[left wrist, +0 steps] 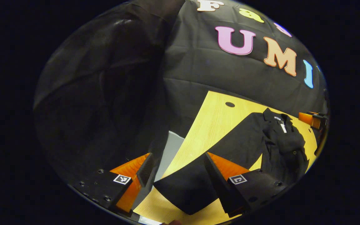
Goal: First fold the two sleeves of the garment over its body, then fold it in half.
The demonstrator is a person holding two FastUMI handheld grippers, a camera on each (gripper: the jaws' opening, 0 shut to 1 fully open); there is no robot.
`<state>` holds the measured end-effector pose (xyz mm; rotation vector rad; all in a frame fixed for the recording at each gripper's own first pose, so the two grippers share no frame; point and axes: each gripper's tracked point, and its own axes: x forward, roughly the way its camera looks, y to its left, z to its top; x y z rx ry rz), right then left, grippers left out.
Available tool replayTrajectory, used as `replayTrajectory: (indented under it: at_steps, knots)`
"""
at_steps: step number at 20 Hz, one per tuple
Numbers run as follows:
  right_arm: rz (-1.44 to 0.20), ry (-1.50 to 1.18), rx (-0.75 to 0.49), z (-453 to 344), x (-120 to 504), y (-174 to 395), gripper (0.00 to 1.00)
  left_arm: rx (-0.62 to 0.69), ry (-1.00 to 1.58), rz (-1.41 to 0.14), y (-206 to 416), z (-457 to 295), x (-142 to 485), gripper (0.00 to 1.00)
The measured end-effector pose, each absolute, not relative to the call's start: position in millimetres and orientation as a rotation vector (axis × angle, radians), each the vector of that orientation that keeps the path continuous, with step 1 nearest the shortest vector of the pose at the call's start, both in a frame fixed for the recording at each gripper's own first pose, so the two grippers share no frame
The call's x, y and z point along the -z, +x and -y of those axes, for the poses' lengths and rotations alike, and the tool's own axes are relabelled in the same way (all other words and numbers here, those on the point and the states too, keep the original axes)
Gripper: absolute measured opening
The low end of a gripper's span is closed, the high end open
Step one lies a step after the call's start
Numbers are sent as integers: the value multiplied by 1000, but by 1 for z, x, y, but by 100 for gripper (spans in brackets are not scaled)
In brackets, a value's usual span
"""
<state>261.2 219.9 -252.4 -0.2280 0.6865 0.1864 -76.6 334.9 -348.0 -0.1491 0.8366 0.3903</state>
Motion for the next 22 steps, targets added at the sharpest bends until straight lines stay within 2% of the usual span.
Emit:
replayTrajectory:
  at_steps: [10, 17, 18, 22]
  knots:
    - [-709, -253, -150, -199, 258, 246, 99, -384, -207, -995, -115, -319, 404, 98]
    - [-686, -262, -142, -197, 250, 248, 99, -362, -128, -1010, -120, -312, 411, 98]
    - [-681, -260, -142, -196, 251, 248, 99, -347, -125, -1000, -119, -308, 405, 95]
    - [-680, -264, -135, -190, 249, 246, 99, -324, -119, -991, -114, -297, 404, 34]
